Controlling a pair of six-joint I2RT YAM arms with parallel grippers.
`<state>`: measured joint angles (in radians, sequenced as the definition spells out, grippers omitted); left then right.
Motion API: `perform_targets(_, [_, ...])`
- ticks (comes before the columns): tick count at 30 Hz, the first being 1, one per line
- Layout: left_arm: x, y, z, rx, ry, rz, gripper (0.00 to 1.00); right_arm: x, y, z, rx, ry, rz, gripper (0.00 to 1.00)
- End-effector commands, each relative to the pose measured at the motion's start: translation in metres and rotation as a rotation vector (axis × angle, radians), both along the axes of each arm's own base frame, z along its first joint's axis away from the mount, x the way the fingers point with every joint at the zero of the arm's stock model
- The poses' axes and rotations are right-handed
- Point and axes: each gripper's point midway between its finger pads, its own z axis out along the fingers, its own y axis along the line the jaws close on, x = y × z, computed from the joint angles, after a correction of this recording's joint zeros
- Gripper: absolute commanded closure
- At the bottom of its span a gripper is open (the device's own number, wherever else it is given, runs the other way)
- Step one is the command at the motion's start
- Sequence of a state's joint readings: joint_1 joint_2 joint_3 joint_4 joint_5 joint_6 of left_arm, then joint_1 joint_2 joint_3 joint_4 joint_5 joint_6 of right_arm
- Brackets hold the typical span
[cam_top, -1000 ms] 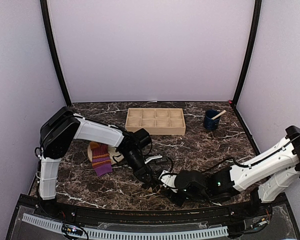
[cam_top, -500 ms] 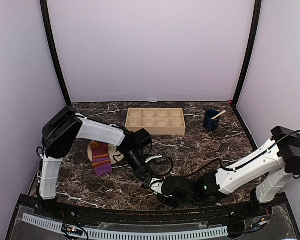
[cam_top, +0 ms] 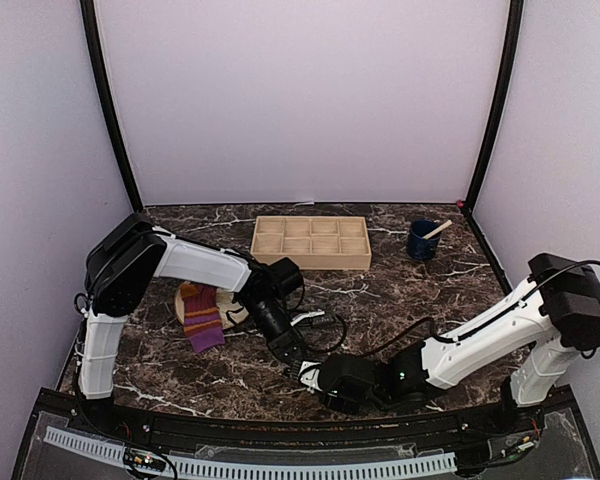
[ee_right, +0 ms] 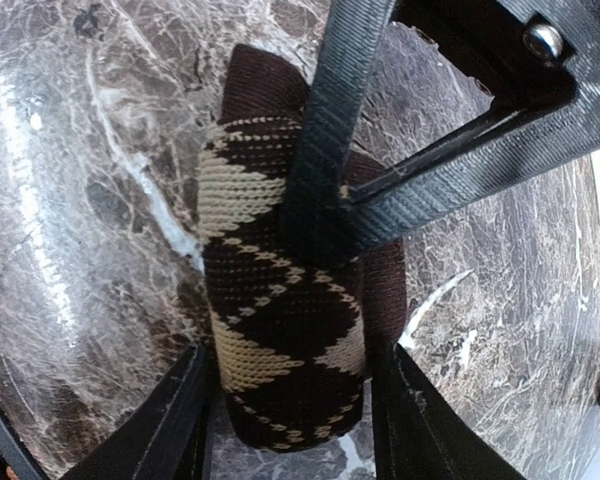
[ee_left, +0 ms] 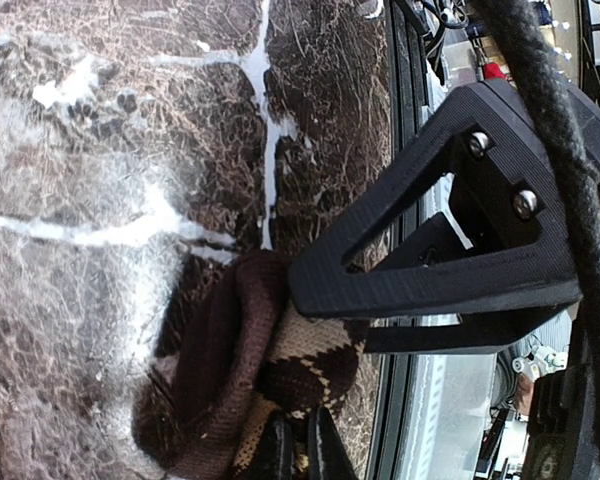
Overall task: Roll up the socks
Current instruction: Roll the sock at the center of the board.
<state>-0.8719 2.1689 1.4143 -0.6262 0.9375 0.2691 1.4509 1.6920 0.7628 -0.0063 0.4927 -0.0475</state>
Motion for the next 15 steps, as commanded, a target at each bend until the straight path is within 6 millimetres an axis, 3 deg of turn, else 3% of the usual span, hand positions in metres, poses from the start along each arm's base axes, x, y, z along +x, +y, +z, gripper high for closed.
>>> perform_targets(1, [-0.01, 0.024, -0.043, 0.164, 0.003, -0.02, 1.0, 0.004, 0.005, -0.001, -0.018, 0.003, 0.025, 0.52])
perform_targets(8, [-0.01, 0.023, -0.041, 0.158, 0.008, -0.02, 1.0, 0.003, 0.003, -0.013, -0.076, 0.029, 0.069, 0.59])
perform_targets(15, [-0.01, 0.022, -0.04, 0.149, 0.017, -0.017, 1.0, 0.004, -0.002, -0.028, -0.118, 0.1, 0.07, 0.73])
